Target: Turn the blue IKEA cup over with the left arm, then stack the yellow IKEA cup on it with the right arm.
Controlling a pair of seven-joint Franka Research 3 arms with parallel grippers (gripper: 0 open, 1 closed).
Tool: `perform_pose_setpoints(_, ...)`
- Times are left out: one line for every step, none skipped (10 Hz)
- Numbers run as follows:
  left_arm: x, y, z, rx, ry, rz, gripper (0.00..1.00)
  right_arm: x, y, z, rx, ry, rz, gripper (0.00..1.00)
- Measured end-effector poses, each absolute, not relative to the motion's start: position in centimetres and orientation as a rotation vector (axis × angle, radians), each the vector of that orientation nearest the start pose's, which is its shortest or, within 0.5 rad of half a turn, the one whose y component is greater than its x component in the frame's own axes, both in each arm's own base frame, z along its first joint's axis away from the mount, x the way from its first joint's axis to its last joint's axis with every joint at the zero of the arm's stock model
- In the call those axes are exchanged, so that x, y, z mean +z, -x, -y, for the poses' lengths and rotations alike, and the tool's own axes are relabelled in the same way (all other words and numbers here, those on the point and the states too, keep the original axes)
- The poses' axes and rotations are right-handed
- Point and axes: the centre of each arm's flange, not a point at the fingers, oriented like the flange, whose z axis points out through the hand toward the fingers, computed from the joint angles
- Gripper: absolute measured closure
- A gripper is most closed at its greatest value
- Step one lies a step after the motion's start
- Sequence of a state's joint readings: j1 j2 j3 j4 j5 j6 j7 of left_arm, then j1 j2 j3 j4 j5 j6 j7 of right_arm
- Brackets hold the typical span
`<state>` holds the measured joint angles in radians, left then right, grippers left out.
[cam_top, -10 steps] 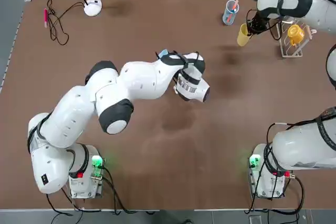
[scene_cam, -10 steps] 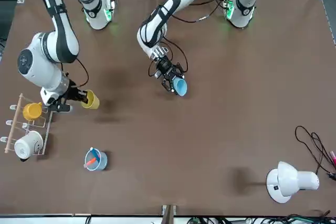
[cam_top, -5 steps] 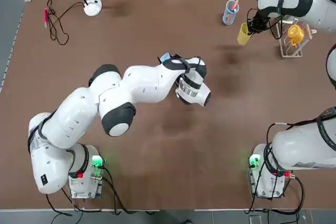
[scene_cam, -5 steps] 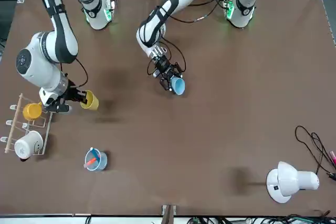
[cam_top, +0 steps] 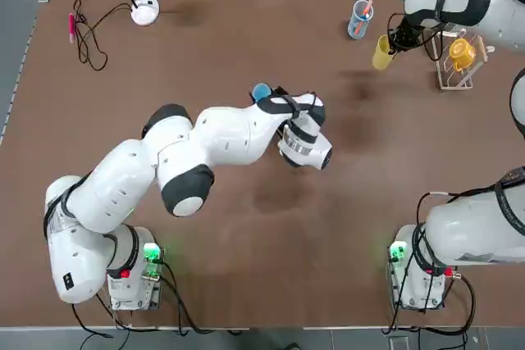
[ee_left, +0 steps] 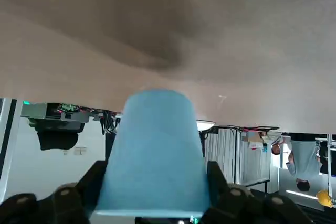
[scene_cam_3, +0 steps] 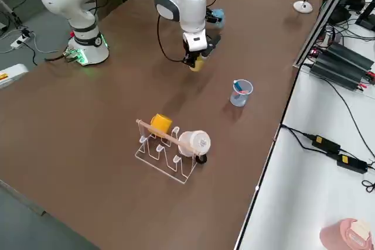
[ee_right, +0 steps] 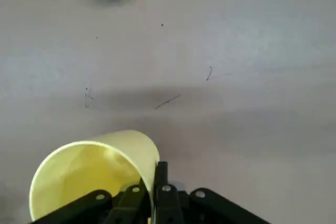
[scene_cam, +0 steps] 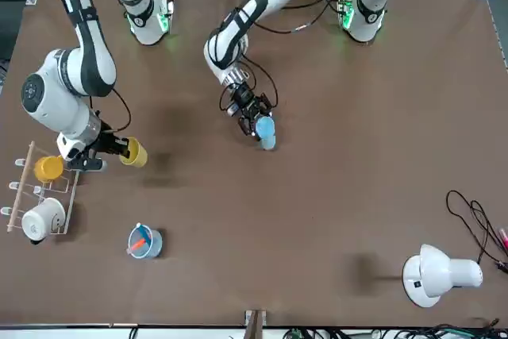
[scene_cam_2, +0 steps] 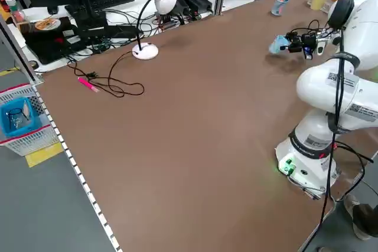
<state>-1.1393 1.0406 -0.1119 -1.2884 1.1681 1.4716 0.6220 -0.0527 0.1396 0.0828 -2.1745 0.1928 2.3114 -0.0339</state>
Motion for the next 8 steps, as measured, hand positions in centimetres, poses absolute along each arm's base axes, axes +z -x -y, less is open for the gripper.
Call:
perform_pose_setpoints(12.4, -32.7, 59.7, 0.438, 0.774, -1.738, 0.13, 32.9, -55.2, -2.0, 0.005, 2.986, -0.1, 0.96)
perform_pose_setpoints(12.4, -32.8, 59.7, 0.438, 0.774, -1.738, 0.13, 32.9, -55.2, -2.0, 0.005, 2.986, -0.1, 0.96)
perform_pose_setpoints(12.4, -32.8, 59.7, 0.437, 0.775, -1.738, 0.13, 32.9, -55.2, -2.0, 0.005, 2.986, -0.1, 0.96)
perform_pose_setpoints(12.4, -32.8, 59.8, 0.432, 0.776, -1.74, 0.13, 32.9, -55.2, -2.0, 0.005, 2.986, -0.1, 0.96)
perform_pose_setpoints(12.5, -32.7, 60.0, 0.415, 0.787, -1.742, 0.13, 32.9, -55.2, -2.0, 0.005, 2.986, -0.1, 0.96)
perform_pose_setpoints(12.5, -32.6, 60.3, 0.384, 0.805, -1.743, 0.13, 32.9, -55.2, -1.9, 0.005, 2.986, -0.101, 0.96)
perform_pose_setpoints(12.6, -32.4, 60.9, 0.346, 0.82, -1.755, 0.13, 32.9, -55.2, -1.9, 0.004, 2.987, -0.103, 0.96)
perform_pose_setpoints(12.9, -32.2, 61.5, 0.31, 0.836, -1.766, 0.13, 32.9, -55.2, -1.8, 0.004, 2.987, -0.104, 0.96)
